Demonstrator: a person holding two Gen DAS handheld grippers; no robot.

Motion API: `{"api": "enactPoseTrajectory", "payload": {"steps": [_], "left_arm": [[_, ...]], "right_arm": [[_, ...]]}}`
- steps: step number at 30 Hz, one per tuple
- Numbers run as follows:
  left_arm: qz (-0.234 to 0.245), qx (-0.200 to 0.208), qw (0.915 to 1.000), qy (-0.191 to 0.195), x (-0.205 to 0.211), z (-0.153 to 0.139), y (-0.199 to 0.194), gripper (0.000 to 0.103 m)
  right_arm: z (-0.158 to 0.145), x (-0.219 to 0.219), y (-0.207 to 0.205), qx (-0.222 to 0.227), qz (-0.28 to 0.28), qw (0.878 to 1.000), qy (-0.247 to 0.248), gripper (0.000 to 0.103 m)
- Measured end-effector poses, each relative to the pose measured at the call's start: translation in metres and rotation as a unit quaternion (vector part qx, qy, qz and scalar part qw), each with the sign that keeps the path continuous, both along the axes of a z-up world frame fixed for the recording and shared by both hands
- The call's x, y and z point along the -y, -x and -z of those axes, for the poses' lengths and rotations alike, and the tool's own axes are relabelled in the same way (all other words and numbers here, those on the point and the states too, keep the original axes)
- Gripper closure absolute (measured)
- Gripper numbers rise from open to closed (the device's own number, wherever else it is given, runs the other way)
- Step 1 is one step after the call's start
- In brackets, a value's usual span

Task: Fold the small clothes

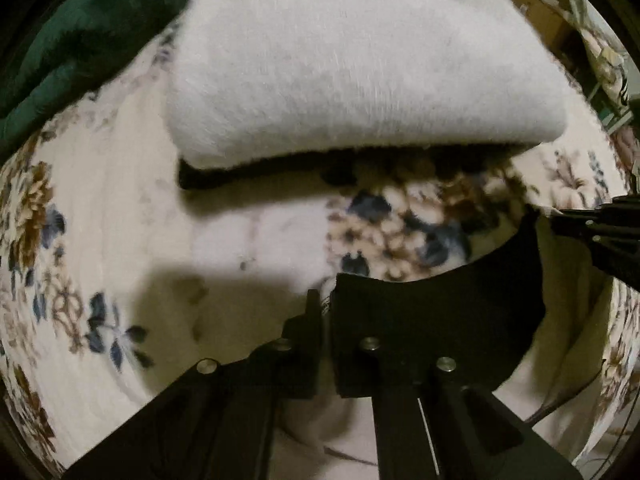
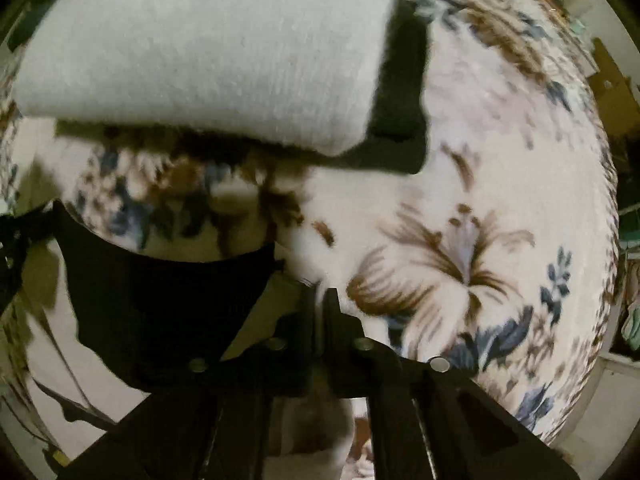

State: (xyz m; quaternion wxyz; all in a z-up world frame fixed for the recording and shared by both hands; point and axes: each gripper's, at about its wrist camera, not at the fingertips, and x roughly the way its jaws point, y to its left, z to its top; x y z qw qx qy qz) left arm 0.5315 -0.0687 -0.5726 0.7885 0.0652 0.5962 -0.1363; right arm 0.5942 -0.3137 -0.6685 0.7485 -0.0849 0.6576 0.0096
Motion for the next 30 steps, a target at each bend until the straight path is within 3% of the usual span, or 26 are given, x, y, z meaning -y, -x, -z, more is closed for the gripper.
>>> {"api": "enactPoseTrajectory", "payload": {"steps": [8, 14, 17, 21, 28, 30], "left_arm": [[-0.057, 0.066, 0.9941, 0.065, -0.041, -0.071, 0.062, 0.101], [-0.104, 0.059, 0.9876, 0.102, -0.061, -0.097, 0.145, 0.101], [-0.129, 0.026, 0.9855, 0.107, -0.066, -0.088, 0.185, 0.1], [-0.158, -0.017, 0.9805, 0.116, -0.072, -0.067, 0.233, 0.1], [-0.166, -0.083, 0.9741, 0.128, -0.077, -0.028, 0.29, 0.095], [-0.172, -0.105, 0.9699, 0.138, -0.08, -0.024, 0.303, 0.089]], "right_arm": [[-0.077, 0.014, 0.06, 0.084, 0.033, 0.993, -0.07, 0.099], [-0.116, 0.008, 0.154, 0.126, 0.054, 0.984, -0.114, 0.099], [-0.11, -0.001, 0.21, 0.126, 0.054, 0.984, -0.114, 0.099], [-0.084, 0.001, 0.27, 0.091, 0.063, 0.986, -0.122, 0.099], [-0.033, 0.023, 0.335, 0.021, 0.047, 0.994, -0.096, 0.099], [-0.027, 0.029, 0.343, -0.006, 0.043, 0.994, -0.099, 0.089]]}}
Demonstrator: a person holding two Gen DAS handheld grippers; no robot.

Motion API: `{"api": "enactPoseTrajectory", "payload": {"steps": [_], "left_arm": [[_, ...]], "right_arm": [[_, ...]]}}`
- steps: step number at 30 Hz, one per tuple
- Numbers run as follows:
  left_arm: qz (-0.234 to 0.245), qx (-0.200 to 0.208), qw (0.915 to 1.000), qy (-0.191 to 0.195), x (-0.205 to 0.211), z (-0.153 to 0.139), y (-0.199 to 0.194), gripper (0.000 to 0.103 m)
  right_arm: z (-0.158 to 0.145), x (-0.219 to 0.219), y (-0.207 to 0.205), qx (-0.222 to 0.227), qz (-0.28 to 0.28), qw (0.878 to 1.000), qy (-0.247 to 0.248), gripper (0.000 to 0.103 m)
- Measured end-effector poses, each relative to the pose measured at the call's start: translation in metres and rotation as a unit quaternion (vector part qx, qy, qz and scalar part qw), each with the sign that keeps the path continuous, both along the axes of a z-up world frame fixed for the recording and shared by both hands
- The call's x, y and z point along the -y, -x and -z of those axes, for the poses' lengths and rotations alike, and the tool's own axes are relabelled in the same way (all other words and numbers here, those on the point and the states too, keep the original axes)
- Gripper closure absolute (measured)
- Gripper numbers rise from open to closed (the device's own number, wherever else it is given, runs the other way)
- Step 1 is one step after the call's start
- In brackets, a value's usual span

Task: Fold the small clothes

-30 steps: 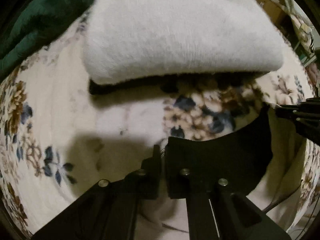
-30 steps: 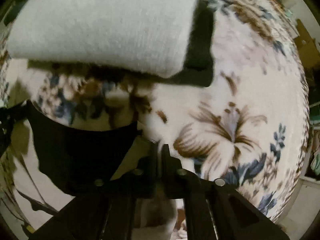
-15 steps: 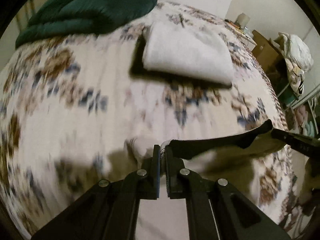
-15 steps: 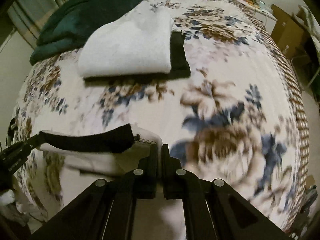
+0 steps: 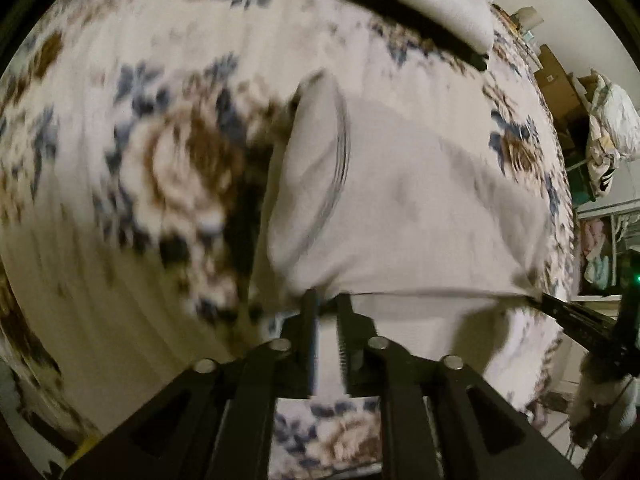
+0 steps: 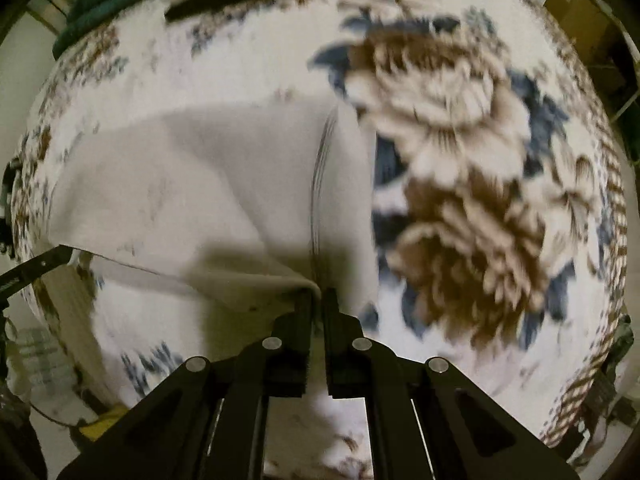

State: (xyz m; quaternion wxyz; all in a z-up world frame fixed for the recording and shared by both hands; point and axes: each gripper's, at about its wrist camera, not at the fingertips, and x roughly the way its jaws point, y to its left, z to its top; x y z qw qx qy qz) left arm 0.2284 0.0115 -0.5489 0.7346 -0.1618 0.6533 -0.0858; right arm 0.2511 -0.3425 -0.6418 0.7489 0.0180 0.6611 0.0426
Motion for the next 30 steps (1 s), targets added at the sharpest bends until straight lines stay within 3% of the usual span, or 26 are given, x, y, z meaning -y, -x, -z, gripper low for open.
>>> {"api": "enactPoseTrajectory", "payload": {"steps": [2, 6, 9, 10, 12, 14, 18, 19, 20, 22, 26, 28, 30], "left_arm": [[-0.013, -0.01, 0.9999, 0.0, -0.007, -0.001, 0.012, 0.082], [-0.057, -0.016, 0.9978, 0.031, -0.028, -0.006, 0.022, 0.08], [-0.091, -0.003, 0.9946, 0.049, -0.043, -0.008, 0.01, 0.061], [-0.105, 0.001, 0.993, 0.054, -0.047, -0.008, 0.001, 0.055], [-0.119, 0.012, 0.9901, 0.074, -0.051, -0.008, -0.014, 0.055], [-0.121, 0.026, 0.9889, 0.082, -0.049, -0.007, -0.032, 0.055], [-0.109, 0.037, 0.9913, 0.064, -0.034, 0.003, -0.049, 0.06], [-0.114, 0.041, 0.9905, 0.064, -0.032, 0.005, -0.047, 0.085], [-0.118, 0.042, 0.9902, 0.063, -0.032, 0.005, -0.045, 0.099], [-0.132, 0.05, 0.9879, 0.064, -0.034, -0.002, -0.036, 0.099], [-0.156, 0.046, 0.9836, 0.076, -0.051, -0.012, -0.018, 0.099], [-0.158, 0.023, 0.9847, 0.07, -0.056, 0.001, -0.015, 0.097], [-0.155, -0.015, 0.9832, 0.094, -0.061, 0.017, -0.014, 0.095]], "right_arm": [[0.003, 0.005, 0.006, -0.013, -0.003, 1.0, 0.006, 0.063], [0.002, 0.029, 0.014, -0.02, 0.03, 0.999, -0.004, 0.059], [-0.002, 0.054, 0.011, -0.021, 0.088, 0.994, -0.061, 0.055], [-0.002, 0.066, 0.012, -0.018, 0.123, 0.988, -0.097, 0.053], [-0.002, 0.081, 0.012, -0.012, 0.169, 0.975, -0.141, 0.053], [0.002, 0.091, 0.011, -0.006, 0.206, 0.96, -0.186, 0.045], [0.025, 0.099, 0.001, -0.018, 0.256, 0.934, -0.249, 0.044], [0.033, 0.099, -0.002, -0.028, 0.27, 0.926, -0.262, 0.051], [0.036, 0.099, -0.002, -0.027, 0.279, 0.921, -0.272, 0.076], [0.033, 0.096, -0.003, -0.023, 0.276, 0.925, -0.259, 0.096], [0.007, 0.092, -0.006, 0.01, 0.268, 0.935, -0.234, 0.098], [0.005, 0.095, -0.006, 0.0, 0.265, 0.941, -0.209, 0.098], [0.013, 0.098, -0.005, -0.027, 0.256, 0.951, -0.172, 0.097]]}}
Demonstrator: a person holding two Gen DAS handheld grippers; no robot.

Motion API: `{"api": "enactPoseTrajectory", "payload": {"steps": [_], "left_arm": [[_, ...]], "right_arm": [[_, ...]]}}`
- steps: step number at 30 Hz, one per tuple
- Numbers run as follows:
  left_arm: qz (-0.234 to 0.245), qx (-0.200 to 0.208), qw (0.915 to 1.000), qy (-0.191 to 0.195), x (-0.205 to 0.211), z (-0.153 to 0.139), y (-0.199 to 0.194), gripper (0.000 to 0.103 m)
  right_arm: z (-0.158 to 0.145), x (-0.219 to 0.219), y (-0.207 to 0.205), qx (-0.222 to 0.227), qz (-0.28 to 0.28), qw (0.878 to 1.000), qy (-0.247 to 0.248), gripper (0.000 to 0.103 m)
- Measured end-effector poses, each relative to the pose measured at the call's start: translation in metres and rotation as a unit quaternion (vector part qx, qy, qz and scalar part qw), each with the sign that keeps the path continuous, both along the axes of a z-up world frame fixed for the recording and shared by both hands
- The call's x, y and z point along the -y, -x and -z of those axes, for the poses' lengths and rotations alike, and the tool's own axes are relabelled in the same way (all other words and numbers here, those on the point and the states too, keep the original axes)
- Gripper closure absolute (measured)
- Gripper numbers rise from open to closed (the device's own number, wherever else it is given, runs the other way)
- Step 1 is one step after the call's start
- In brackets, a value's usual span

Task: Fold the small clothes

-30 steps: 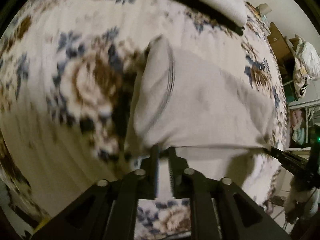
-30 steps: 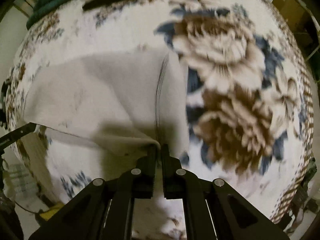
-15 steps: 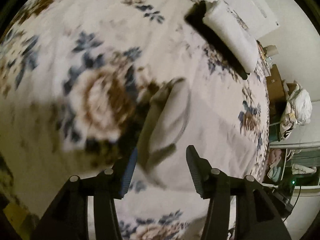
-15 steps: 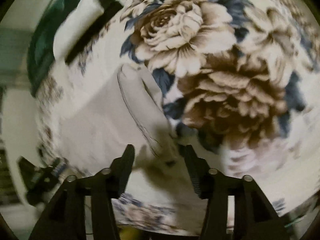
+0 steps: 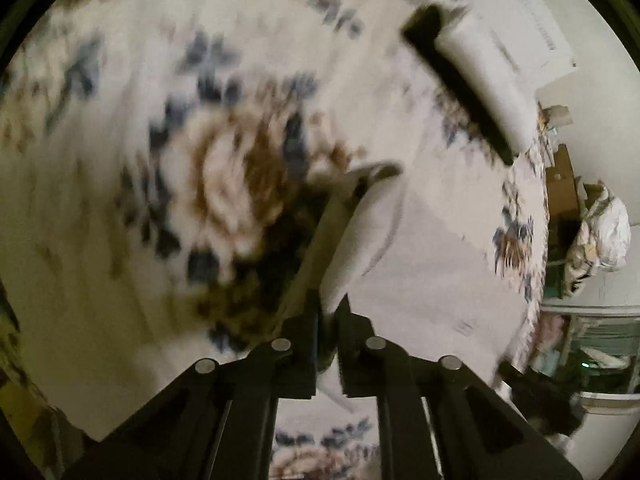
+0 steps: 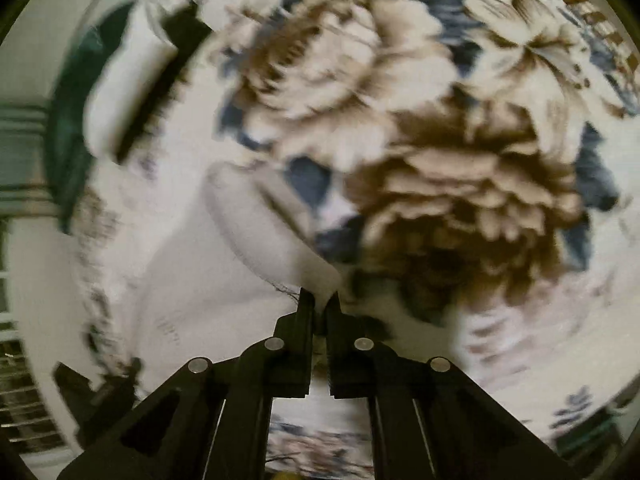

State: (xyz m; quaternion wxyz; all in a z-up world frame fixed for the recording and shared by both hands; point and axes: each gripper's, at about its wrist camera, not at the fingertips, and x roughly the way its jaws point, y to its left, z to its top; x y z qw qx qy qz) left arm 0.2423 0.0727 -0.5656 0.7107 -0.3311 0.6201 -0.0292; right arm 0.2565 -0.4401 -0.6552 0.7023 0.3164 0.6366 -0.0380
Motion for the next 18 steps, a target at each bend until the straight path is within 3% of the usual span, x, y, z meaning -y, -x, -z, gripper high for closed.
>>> {"api": "enactPoseTrajectory", "payload": {"steps": [3, 5, 7, 8, 12, 16, 17, 18], "left_arm": [[0.012, -0.006, 0.9999, 0.004, -0.002, -0.008, 0.0, 0.091], [0.019, 0.015, 0.9995, -0.018, 0.0, -0.027, -0.004, 0.066], [0.016, 0.038, 0.9986, -0.032, 0.0, -0.039, -0.012, 0.047], [0.013, 0.053, 0.9979, -0.036, 0.0, -0.043, -0.02, 0.046], [0.018, 0.071, 0.9965, -0.04, 0.005, -0.034, -0.059, 0.046], [0.051, 0.049, 0.9954, -0.064, 0.023, -0.008, -0.095, 0.05], [0.058, 0.045, 0.9951, -0.067, 0.025, -0.002, -0.099, 0.074], [0.067, 0.053, 0.9948, -0.055, 0.026, 0.003, -0.101, 0.089]], "right_arm": [[0.004, 0.001, -0.001, -0.026, -0.02, 0.999, -0.006, 0.073], [-0.011, 0.002, -0.005, -0.003, -0.026, 1.0, 0.009, 0.052], [-0.026, 0.003, -0.01, 0.027, -0.027, 0.999, 0.019, 0.047], [-0.033, 0.005, -0.015, 0.044, -0.028, 0.998, 0.021, 0.046], [-0.034, -0.001, -0.048, 0.06, -0.029, 0.998, 0.012, 0.046], [-0.013, -0.007, -0.081, 0.06, -0.013, 0.997, -0.045, 0.046], [-0.003, -0.008, -0.088, 0.06, 0.001, 0.995, -0.078, 0.047], [0.003, -0.006, -0.091, 0.057, 0.014, 0.994, -0.094, 0.052]]}}
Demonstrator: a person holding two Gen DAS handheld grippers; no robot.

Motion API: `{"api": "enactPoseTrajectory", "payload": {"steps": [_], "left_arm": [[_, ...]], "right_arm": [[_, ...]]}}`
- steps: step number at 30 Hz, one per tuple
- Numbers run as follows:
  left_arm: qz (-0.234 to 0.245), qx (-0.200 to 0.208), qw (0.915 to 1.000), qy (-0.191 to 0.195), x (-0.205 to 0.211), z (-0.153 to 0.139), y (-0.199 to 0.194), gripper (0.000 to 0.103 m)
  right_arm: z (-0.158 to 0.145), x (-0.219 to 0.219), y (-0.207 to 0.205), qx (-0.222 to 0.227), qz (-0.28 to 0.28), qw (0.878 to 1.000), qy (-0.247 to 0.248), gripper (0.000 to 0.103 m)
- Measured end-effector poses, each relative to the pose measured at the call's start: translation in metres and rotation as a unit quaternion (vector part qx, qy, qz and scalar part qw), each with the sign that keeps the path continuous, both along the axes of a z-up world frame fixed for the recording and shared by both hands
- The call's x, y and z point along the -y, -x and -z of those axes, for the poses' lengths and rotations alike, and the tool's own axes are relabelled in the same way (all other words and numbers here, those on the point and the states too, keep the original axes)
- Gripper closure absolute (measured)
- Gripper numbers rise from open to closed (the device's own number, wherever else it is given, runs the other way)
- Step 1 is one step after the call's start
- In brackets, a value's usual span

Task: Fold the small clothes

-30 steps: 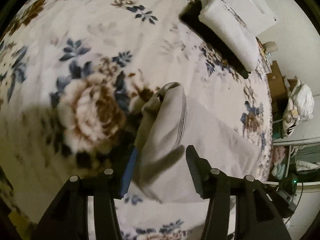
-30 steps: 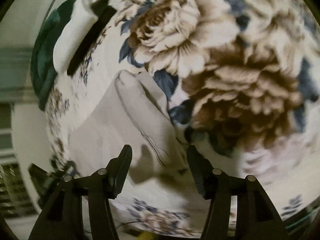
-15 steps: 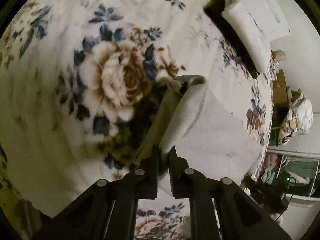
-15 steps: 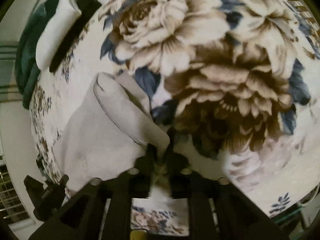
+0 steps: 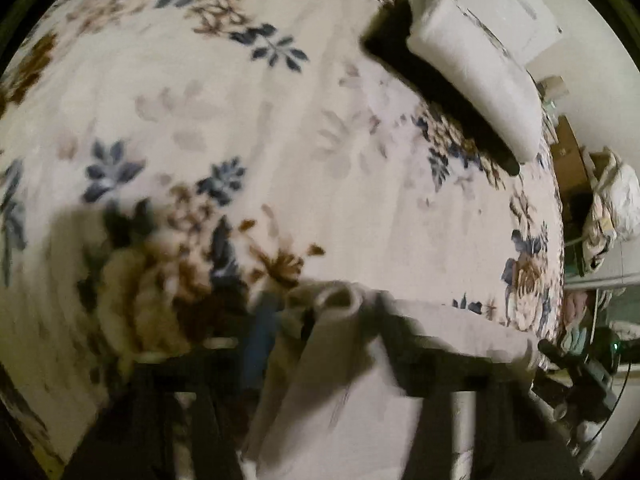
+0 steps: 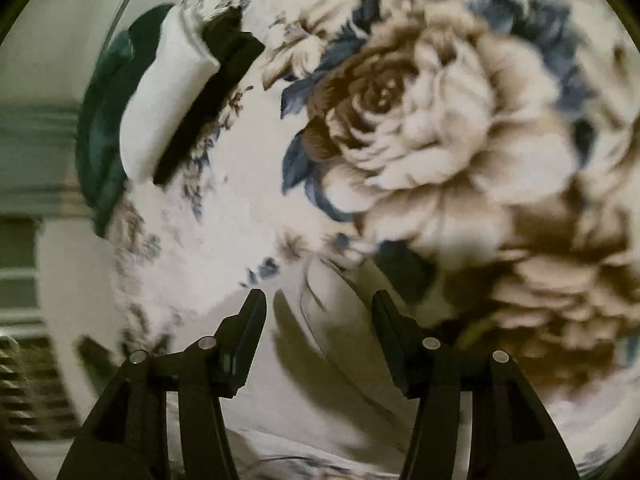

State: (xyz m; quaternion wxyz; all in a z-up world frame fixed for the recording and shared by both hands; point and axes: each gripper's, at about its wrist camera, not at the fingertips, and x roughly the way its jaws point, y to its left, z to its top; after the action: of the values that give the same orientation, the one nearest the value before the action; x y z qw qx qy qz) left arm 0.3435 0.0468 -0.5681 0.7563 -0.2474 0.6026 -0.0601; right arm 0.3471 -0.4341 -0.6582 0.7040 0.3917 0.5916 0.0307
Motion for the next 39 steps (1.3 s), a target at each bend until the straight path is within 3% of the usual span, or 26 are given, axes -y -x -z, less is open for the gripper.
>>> {"api": "enactPoseTrajectory", "payload": {"steps": [1, 2, 12, 15, 16, 17, 18, 19, 20, 25, 29, 35, 39], "left_arm": [[0.006, 0.0, 1.0, -0.002, 0.001, 0.003, -0.002, 0.092], [0.008, 0.005, 0.9999, -0.008, -0.001, 0.005, -0.002, 0.093], [-0.005, -0.003, 1.0, 0.007, -0.014, 0.03, -0.006, 0.095], [0.0, -0.003, 0.9994, 0.035, -0.018, 0.02, -0.006, 0.091], [-0.002, -0.004, 0.9988, 0.05, -0.021, 0.016, -0.005, 0.086], [-0.009, -0.003, 0.9977, 0.067, -0.027, 0.01, -0.002, 0.074], [-0.015, 0.002, 0.997, 0.076, -0.032, 0.007, 0.002, 0.065], [-0.025, 0.008, 0.9966, 0.079, -0.039, 0.004, 0.006, 0.047], [-0.039, 0.016, 0.9958, 0.081, -0.046, 0.002, 0.013, 0.04], [-0.055, -0.016, 0.9898, 0.131, -0.06, 0.027, 0.038, 0.04], [-0.067, -0.034, 0.9777, 0.196, -0.058, 0.048, 0.052, 0.04], [-0.047, -0.046, 0.9709, 0.23, -0.034, 0.06, 0.049, 0.04], [-0.03, -0.048, 0.9722, 0.227, -0.022, 0.062, 0.046, 0.04]], "right_arm": [[0.004, 0.001, -0.001, 0.0, 0.01, 1.0, -0.009, 0.075], [0.008, 0.006, -0.001, 0.001, 0.024, 1.0, -0.015, 0.087], [0.036, 0.012, -0.005, -0.018, 0.064, 0.998, 0.013, 0.092], [0.032, 0.012, -0.011, -0.021, 0.05, 0.999, 0.007, 0.082], [0.03, 0.012, -0.011, -0.021, 0.046, 0.999, 0.003, 0.071], [0.027, 0.014, -0.012, -0.023, 0.04, 0.999, -0.004, 0.054], [0.024, 0.017, -0.012, -0.025, 0.036, 0.999, -0.011, 0.045], [0.021, 0.02, -0.01, -0.023, 0.033, 0.999, -0.015, 0.034], [0.018, 0.024, -0.007, -0.017, 0.027, 0.999, -0.024, 0.029], [0.035, 0.03, 0.006, -0.041, -0.018, 0.997, -0.069, 0.023], [0.063, 0.02, 0.016, -0.071, -0.052, 0.989, -0.116, 0.023], [0.087, 0.004, 0.019, -0.082, -0.061, 0.982, -0.158, 0.023], [0.089, 0.0, 0.017, -0.08, -0.061, 0.981, -0.167, 0.022]]}}
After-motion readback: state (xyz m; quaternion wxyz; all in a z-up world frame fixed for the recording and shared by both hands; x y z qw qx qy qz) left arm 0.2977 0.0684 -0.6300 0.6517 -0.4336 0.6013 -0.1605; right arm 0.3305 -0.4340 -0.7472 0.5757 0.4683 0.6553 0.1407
